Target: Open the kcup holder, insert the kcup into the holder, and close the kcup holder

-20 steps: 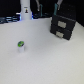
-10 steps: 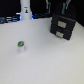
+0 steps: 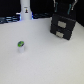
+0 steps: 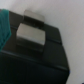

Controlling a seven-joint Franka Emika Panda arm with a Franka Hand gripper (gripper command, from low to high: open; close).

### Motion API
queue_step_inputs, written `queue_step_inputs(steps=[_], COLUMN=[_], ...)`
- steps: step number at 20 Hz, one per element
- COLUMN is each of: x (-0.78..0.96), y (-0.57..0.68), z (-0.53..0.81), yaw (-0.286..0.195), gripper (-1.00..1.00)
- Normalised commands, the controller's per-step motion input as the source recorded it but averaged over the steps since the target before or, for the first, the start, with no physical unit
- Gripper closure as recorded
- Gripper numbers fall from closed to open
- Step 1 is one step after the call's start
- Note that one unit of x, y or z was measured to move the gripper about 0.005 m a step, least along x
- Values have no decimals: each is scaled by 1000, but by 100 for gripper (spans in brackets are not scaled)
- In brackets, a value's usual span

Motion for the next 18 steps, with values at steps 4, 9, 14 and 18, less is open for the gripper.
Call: queue_step_inputs(steps=[4,9,14,18], x=[-242,-239,-281,-372], y=[504,375,140,27], z=[-338,-381,-434,-482], yaw=[-186,-165,-95,-22], gripper=[-100,-100,-100,-100])
